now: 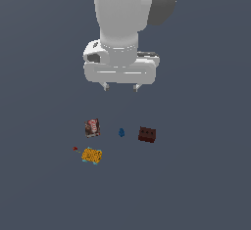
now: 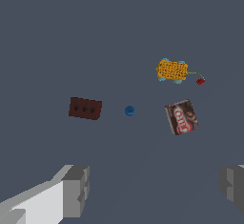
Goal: Pick up a designated object from a clutter of objects.
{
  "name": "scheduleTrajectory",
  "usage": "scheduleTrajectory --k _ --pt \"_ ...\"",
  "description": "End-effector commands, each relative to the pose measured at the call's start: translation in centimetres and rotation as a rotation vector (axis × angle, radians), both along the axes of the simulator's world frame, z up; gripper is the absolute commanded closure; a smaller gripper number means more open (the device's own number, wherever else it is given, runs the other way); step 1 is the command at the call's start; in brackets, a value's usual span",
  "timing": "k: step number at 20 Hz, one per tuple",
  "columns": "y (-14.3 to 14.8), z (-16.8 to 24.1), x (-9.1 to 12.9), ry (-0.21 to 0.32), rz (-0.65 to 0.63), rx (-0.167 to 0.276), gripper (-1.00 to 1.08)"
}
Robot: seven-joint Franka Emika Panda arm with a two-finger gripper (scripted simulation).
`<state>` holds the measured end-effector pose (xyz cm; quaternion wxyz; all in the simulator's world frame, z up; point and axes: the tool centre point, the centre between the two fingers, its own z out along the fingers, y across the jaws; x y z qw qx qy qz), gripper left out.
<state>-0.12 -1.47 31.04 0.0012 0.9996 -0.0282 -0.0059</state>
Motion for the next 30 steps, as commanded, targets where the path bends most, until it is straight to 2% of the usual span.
scheduleTrajectory --k 1,17,30 --pt "0.0 0.0 0.0 0.000 0.000 0.000 -0.92" --pt "-0.2 -0.4 0.1 0.015 -0.003 -0.003 -0.92" --pt "-1.7 -2.4 2.2 0.013 0.155 -0.002 -0.92"
